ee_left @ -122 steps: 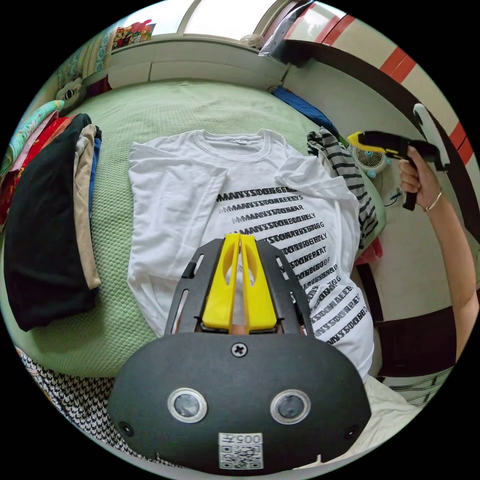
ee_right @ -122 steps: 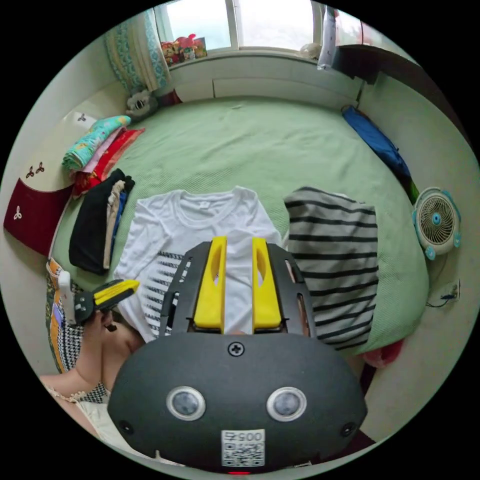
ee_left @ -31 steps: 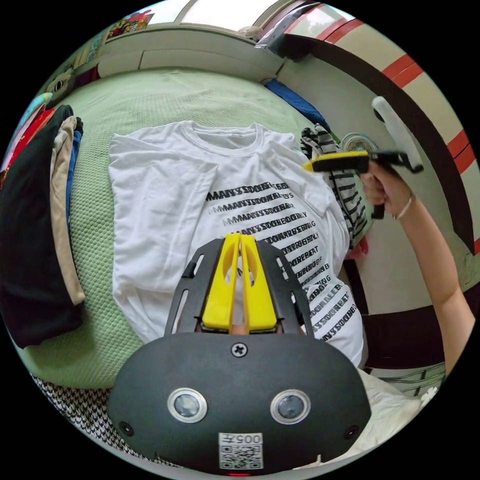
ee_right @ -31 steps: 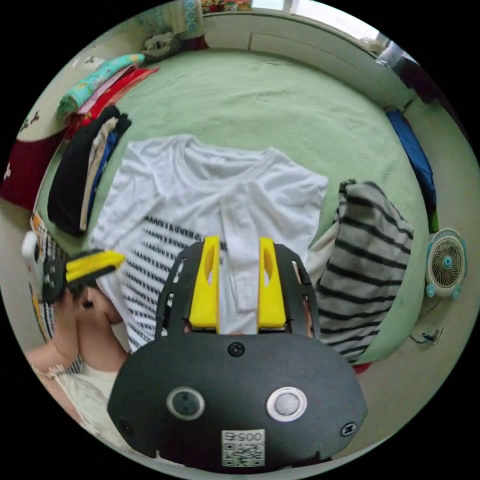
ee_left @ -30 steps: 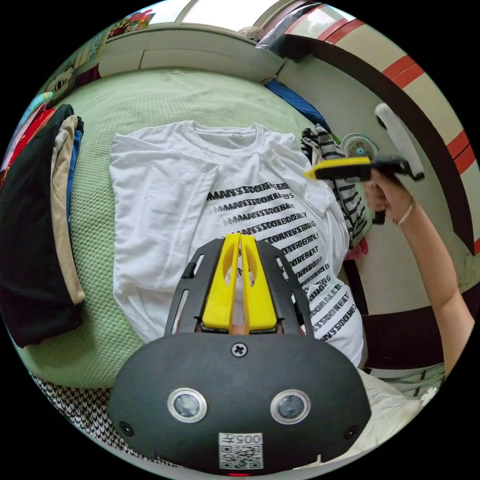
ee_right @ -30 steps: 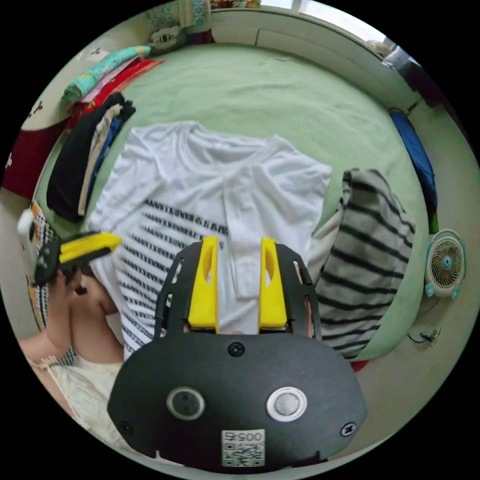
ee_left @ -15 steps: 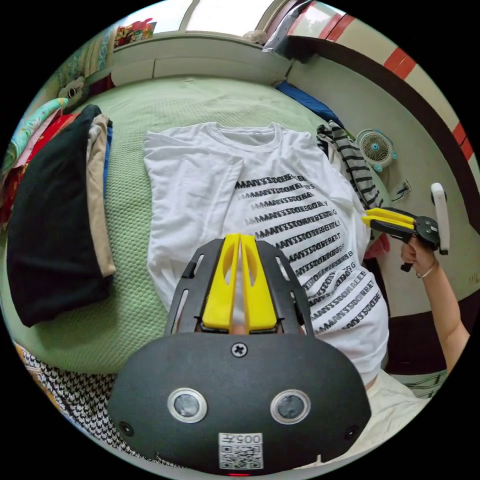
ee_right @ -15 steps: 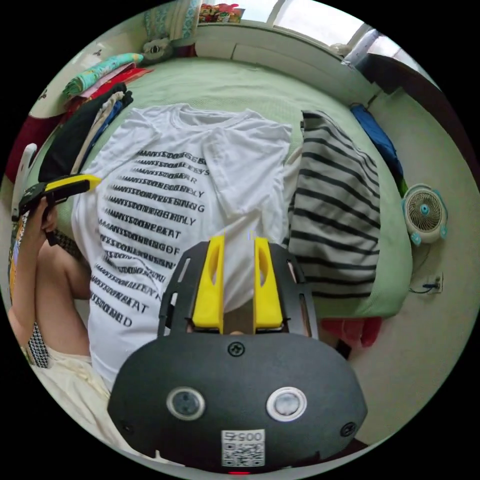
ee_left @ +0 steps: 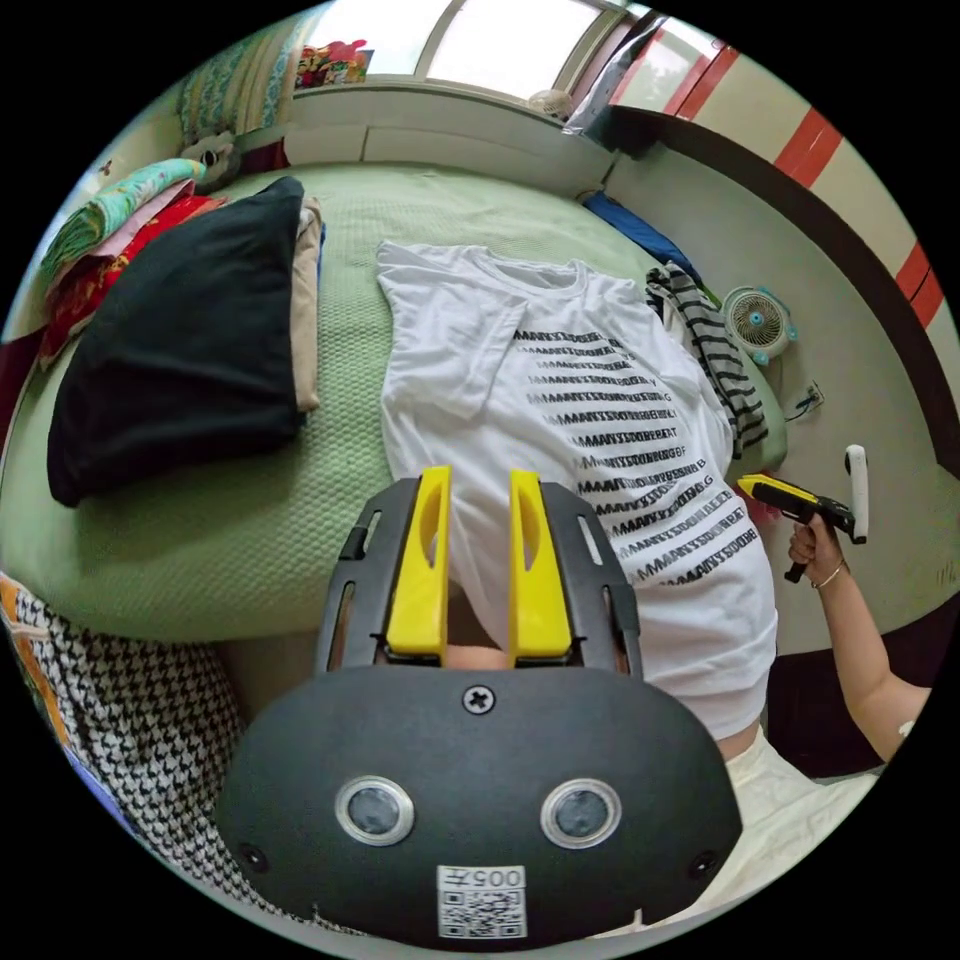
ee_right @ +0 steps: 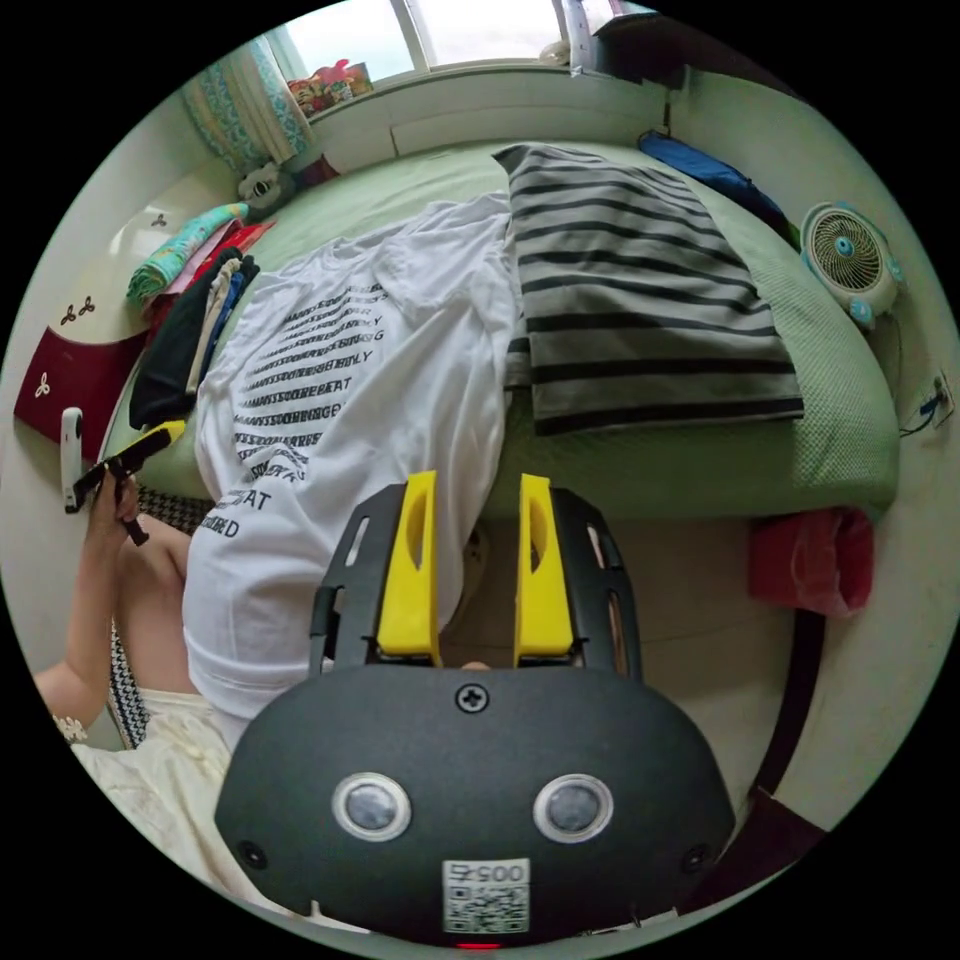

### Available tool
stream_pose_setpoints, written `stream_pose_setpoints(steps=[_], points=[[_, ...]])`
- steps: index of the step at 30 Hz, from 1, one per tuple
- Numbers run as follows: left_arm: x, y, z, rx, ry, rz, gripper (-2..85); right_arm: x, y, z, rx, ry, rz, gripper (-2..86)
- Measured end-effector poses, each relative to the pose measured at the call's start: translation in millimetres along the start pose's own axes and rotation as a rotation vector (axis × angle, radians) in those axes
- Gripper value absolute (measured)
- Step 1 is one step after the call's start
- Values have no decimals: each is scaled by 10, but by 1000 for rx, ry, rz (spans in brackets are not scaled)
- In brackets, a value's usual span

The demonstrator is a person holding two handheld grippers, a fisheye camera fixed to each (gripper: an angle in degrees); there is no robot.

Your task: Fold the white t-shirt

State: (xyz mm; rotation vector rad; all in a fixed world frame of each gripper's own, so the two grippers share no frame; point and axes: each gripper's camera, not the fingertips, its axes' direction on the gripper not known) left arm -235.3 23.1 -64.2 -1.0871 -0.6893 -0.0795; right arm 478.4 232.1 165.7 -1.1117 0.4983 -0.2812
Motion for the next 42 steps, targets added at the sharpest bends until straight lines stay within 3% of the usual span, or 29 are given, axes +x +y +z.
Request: stream_pose_setpoints(steps=[11,19,27,35,39,42], points=[[32,211,175,-47,-61,-55,111,157,106,139,-34,17,73,86],[40,325,-38,-78,-72,-26,13,37,264,-122,-46,57,-16,-13],[-27,223,-488,6,-52,-12,7,207,149,-817,96,1,18,-16],[-103,-597,-810,110,-141,-19,26,254,-798,-1279,244,105,104,-13],[-233,-720,-824,114,-220,-126,45,287,-1040,-1291,197,113,189,5],[-223,-434,-855,118,-164,-59,59,182,-784,-1372,217,93,77,45]])
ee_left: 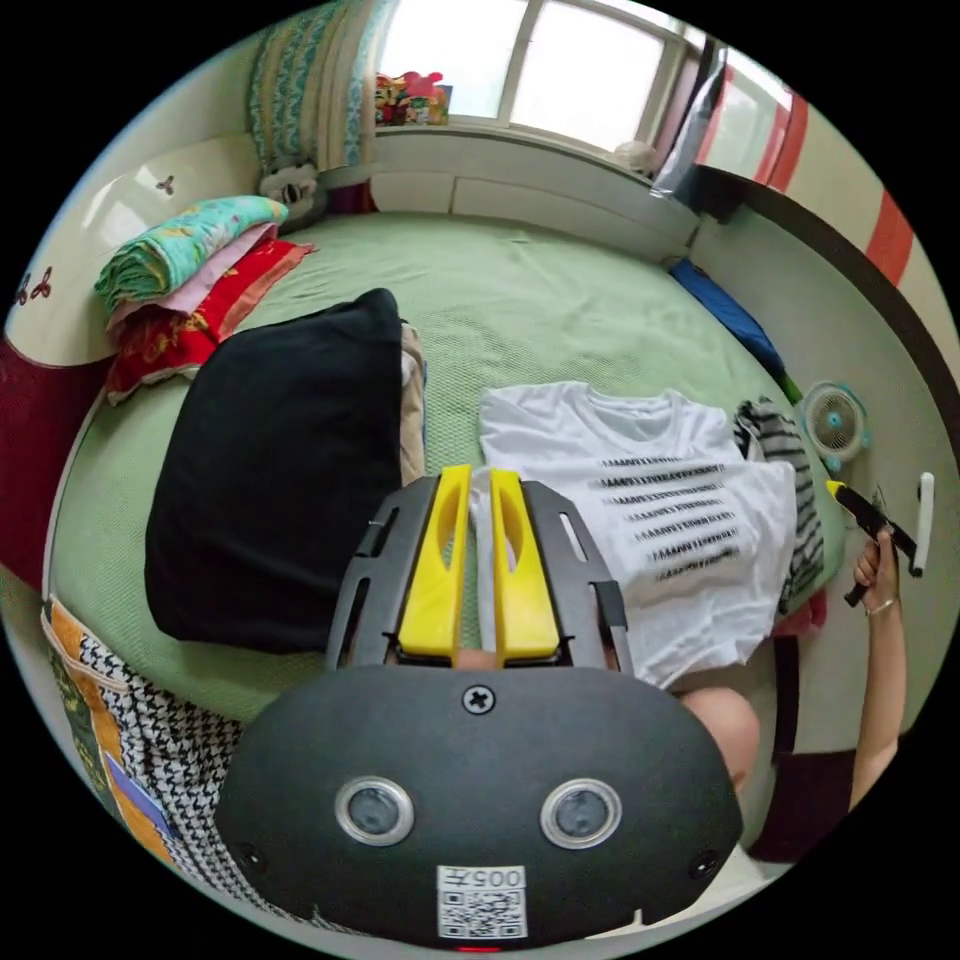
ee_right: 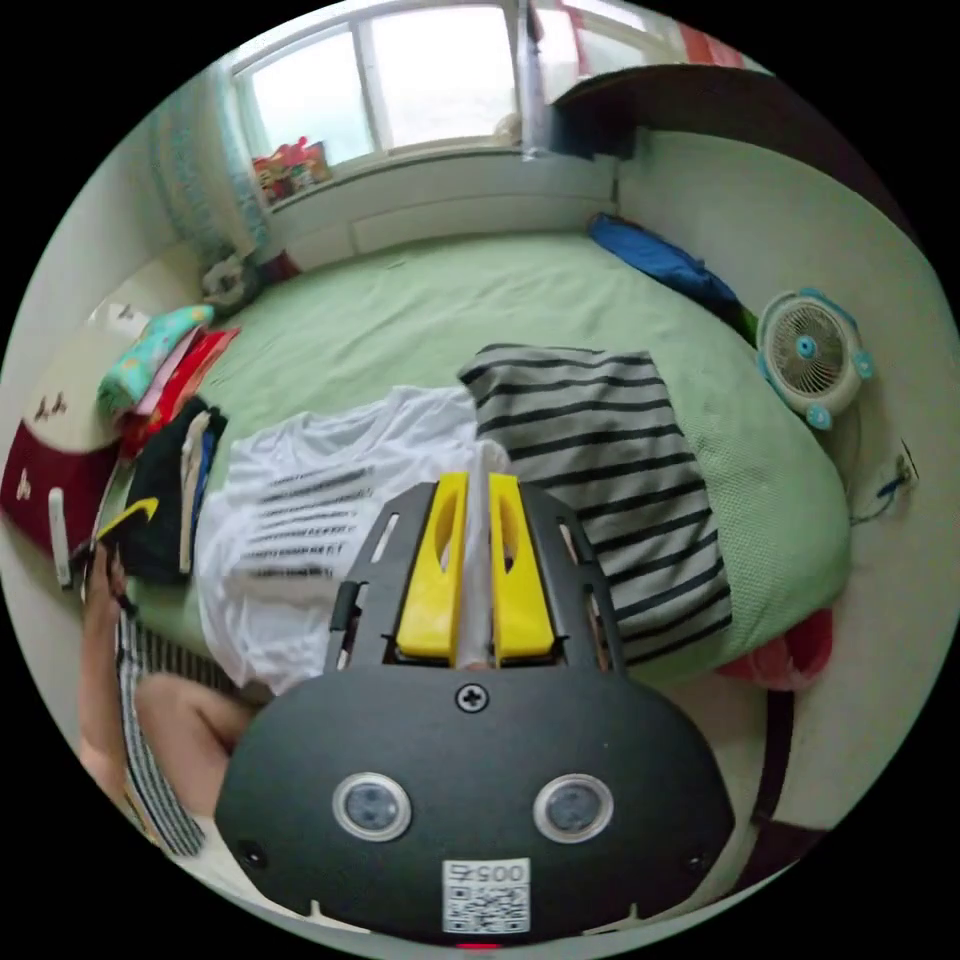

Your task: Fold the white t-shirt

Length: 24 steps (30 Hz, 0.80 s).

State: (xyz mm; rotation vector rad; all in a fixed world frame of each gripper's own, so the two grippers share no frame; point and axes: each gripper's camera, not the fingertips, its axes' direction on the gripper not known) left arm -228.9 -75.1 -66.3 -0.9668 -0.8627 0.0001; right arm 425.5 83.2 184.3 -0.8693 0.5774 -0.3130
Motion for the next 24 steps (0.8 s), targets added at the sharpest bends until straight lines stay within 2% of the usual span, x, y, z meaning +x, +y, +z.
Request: stream_pose_setpoints(steps=[2,5,10,15,17,18,24], points=[[28,262,-37,-6,45,53,70,-65,420,-70,-42,-96,-148,84],[130,682,-35,-47,105,122,79,-107,957,-42,-126,-189,-246,98],[337,1128,30,-105,158,127,77,-207,1364,162,-203,-144,-258,97],[398,1328,111,-167,129,104,78,-435,1379,282,-192,-95,-261,73],[372,1380,112,-173,117,82,77,-482,1383,292,-180,-12,-218,3],[342,1410,106,-177,106,64,76,-489,1397,261,-167,10,-216,-1],[211,1481,78,-179,81,25,75,-415,1870,-268,-8,-32,-271,-12]])
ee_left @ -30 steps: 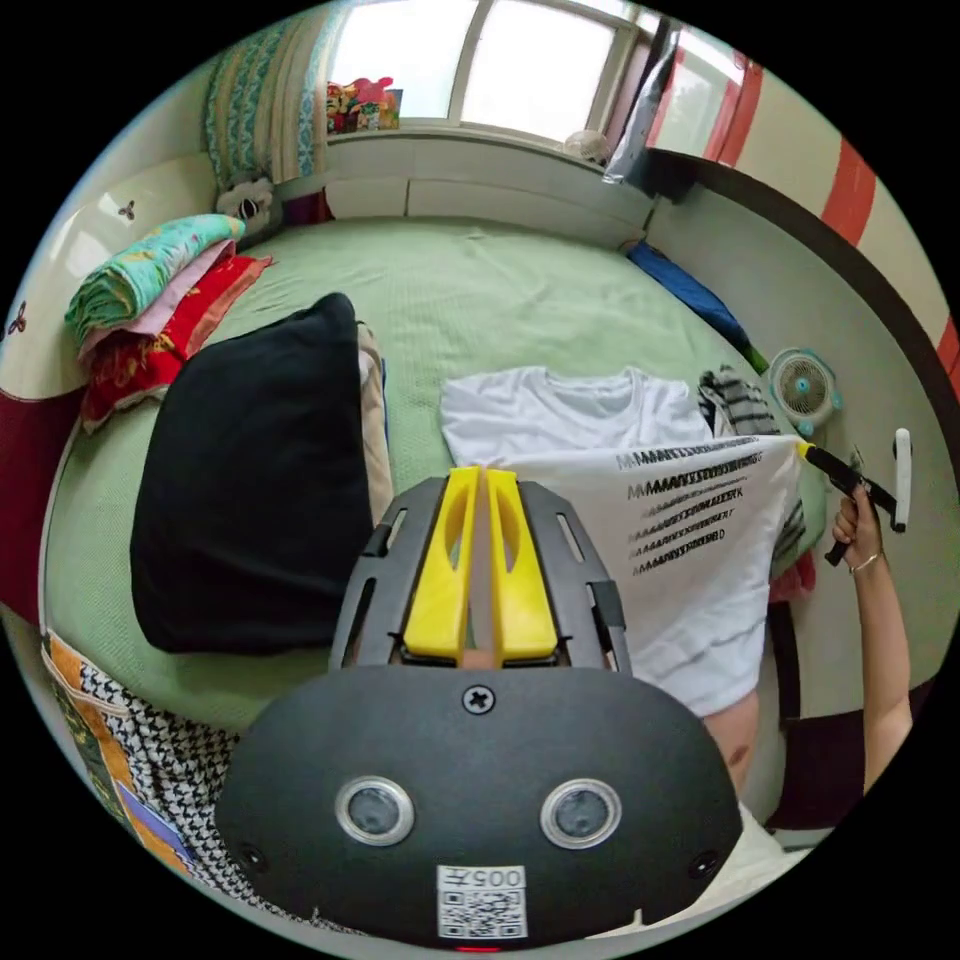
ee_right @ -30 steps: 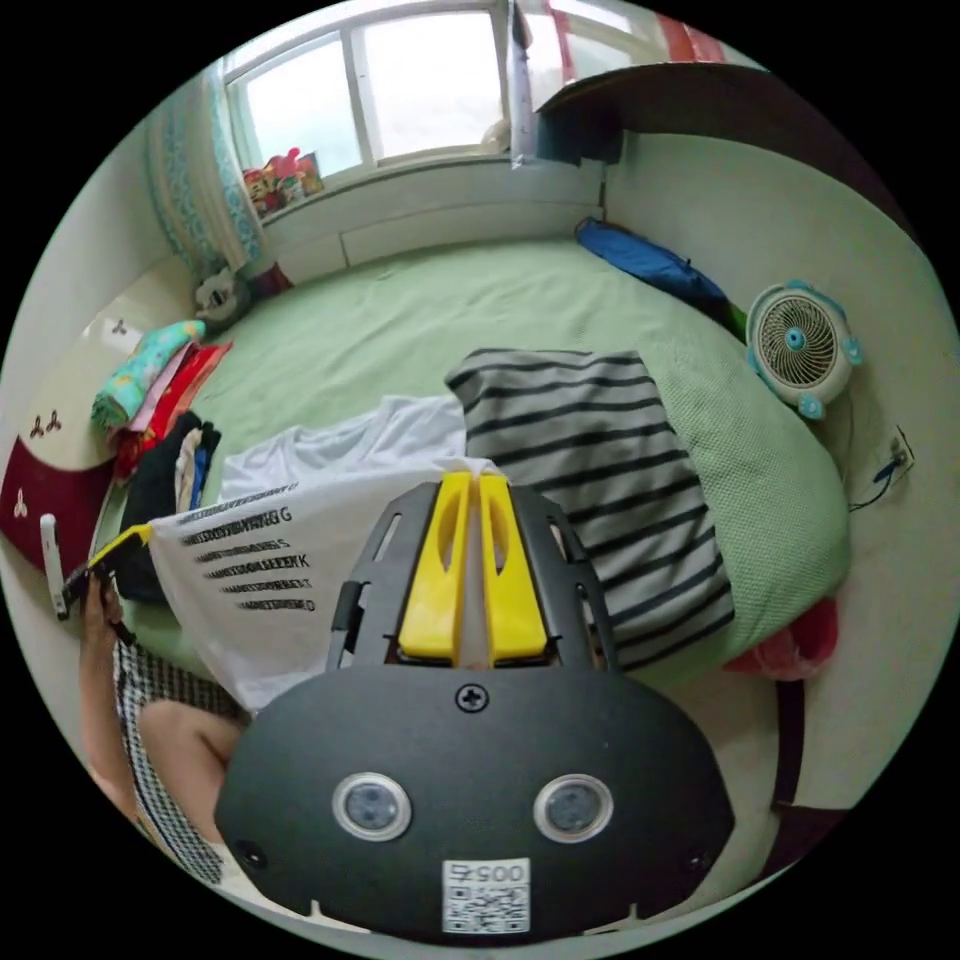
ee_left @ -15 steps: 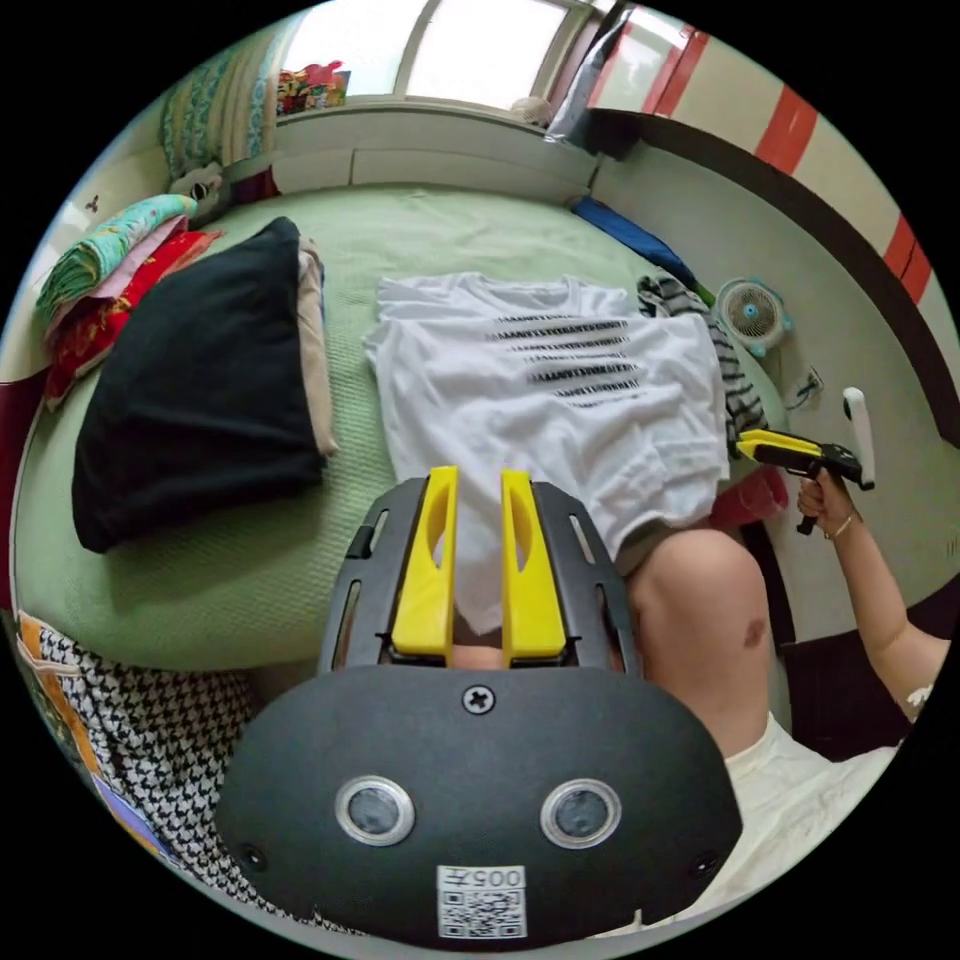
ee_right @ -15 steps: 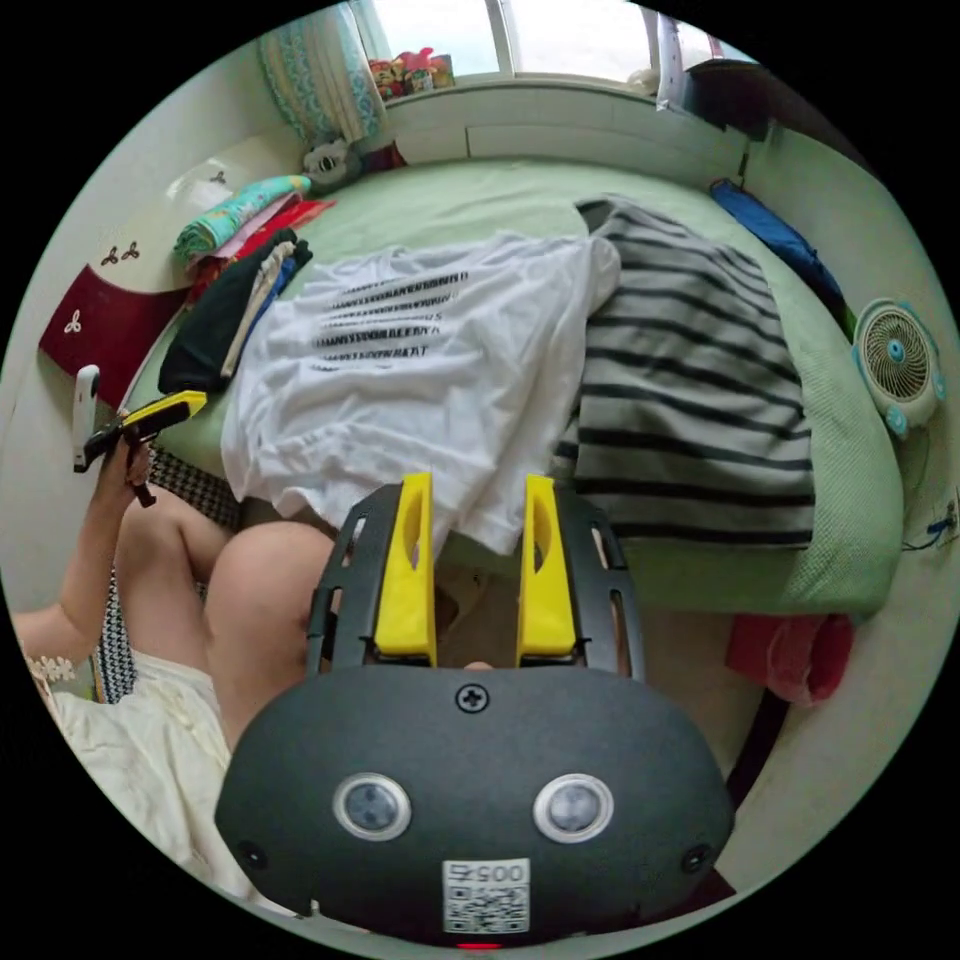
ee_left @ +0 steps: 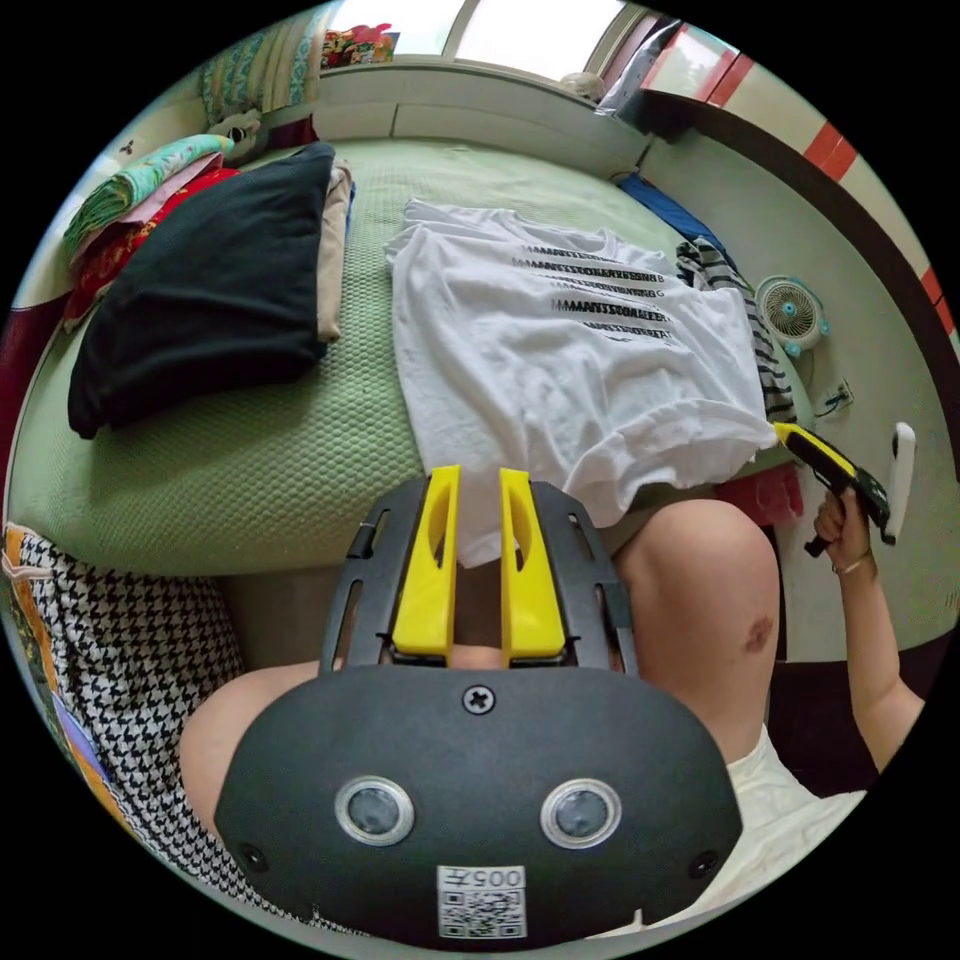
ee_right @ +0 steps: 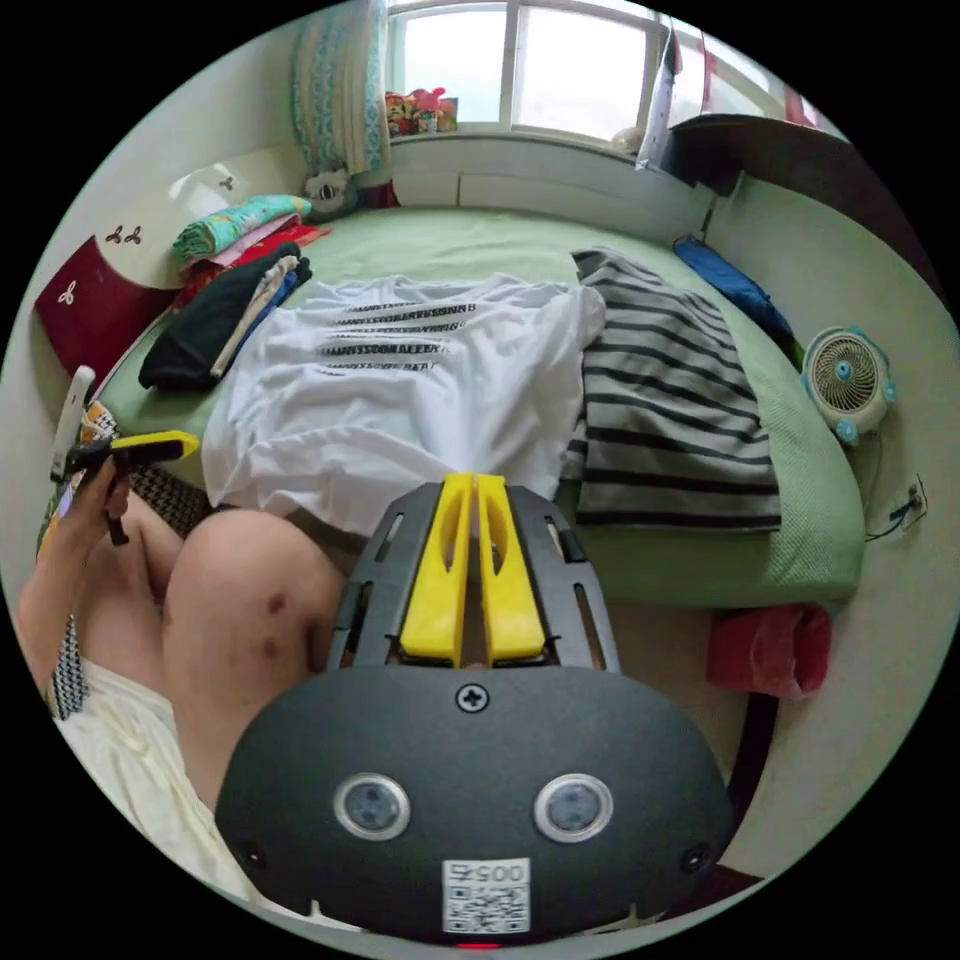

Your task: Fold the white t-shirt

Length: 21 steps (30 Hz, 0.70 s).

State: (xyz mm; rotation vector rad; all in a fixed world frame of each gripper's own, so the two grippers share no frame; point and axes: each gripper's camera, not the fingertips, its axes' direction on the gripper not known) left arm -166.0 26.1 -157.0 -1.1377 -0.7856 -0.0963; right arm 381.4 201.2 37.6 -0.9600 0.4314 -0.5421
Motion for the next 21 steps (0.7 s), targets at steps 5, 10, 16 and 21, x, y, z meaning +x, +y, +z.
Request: stream_pose_setpoints(steps=[5,10,16,21], points=[[-41,-9,75,-24,-18,-13,77,161,437,126,-168,13,1,10],[-76,42,102,-24,-22,-13,83,444,536,45,-175,-24,90,49],[-143,92,189,-39,18,-33,99,691,385,42,-118,-93,223,59],[-134,100,197,-58,-37,-34,82,692,297,232,-163,-90,265,30]])
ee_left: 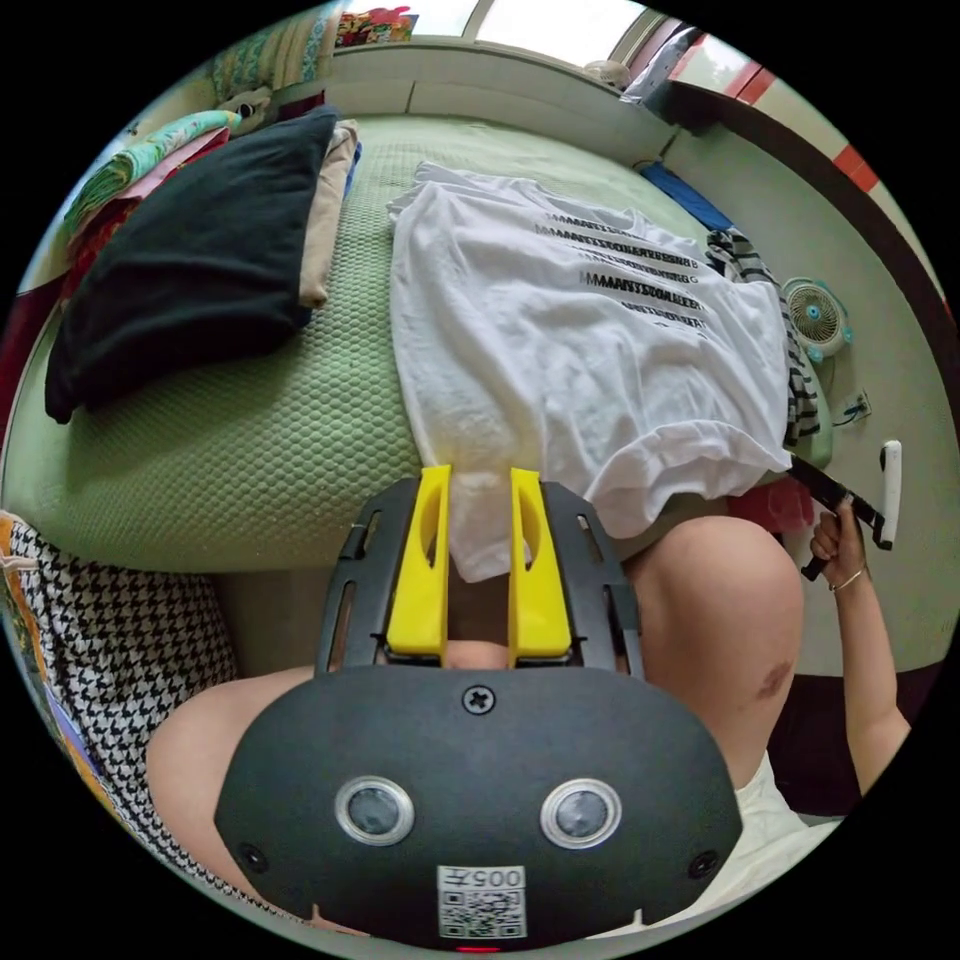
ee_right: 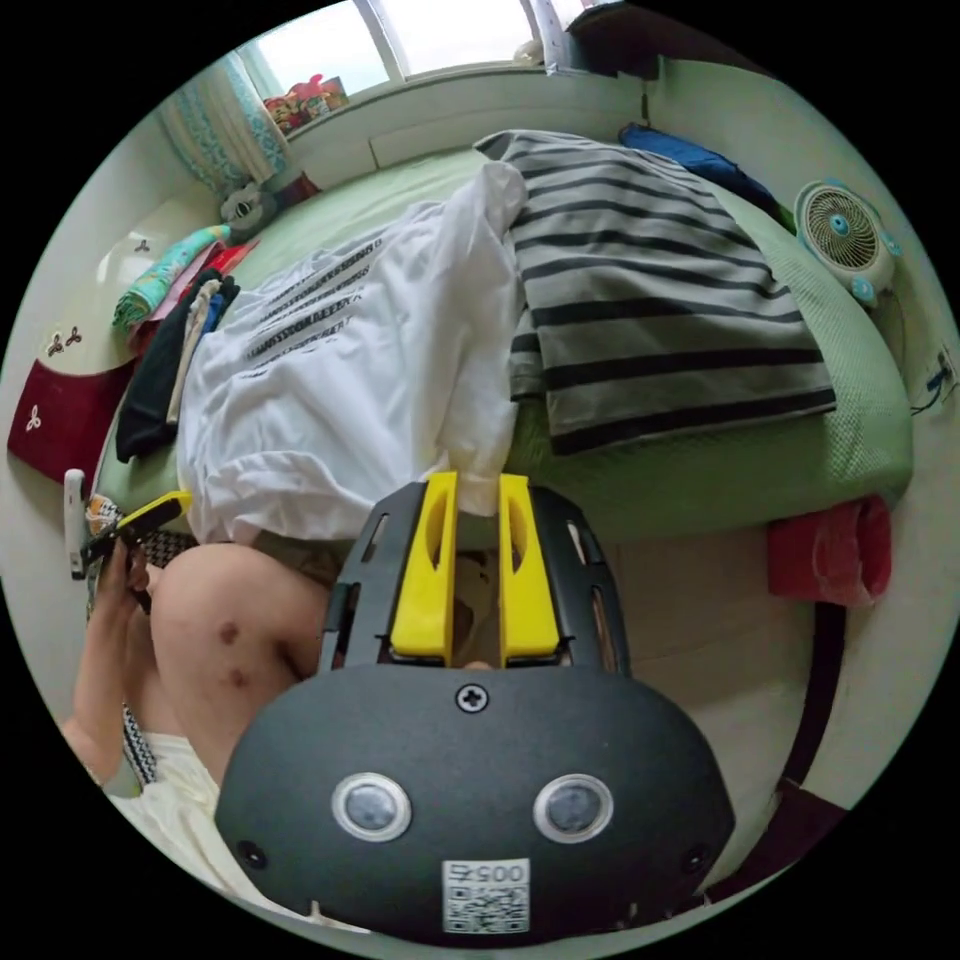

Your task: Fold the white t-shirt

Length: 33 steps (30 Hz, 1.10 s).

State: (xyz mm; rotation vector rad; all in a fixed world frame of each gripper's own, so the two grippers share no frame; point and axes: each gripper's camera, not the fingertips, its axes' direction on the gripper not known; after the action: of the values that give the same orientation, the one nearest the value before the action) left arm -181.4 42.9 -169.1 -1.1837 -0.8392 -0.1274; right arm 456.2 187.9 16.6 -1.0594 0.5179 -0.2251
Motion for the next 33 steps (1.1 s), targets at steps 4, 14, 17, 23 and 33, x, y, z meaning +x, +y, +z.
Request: stream_pose_setpoints(steps=[4,14,17,23,33], points=[[-4,5,-105,-4,23,37,17,-50,28,-162,32,-14,-37,-5],[-181,84,-1429,229,22,125,1,203,180,-1775,241,-57,-49,-15],[-311,166,-1787,252,3,125,1,337,313,-2219,289,-73,-47,-16],[-626,232,-1740,172,37,88,0,632,616,-2350,261,-131,-19,-16],[-963,137,-724,-56,52,-28,6,791,941,-1493,-5,-120,62,-16]])
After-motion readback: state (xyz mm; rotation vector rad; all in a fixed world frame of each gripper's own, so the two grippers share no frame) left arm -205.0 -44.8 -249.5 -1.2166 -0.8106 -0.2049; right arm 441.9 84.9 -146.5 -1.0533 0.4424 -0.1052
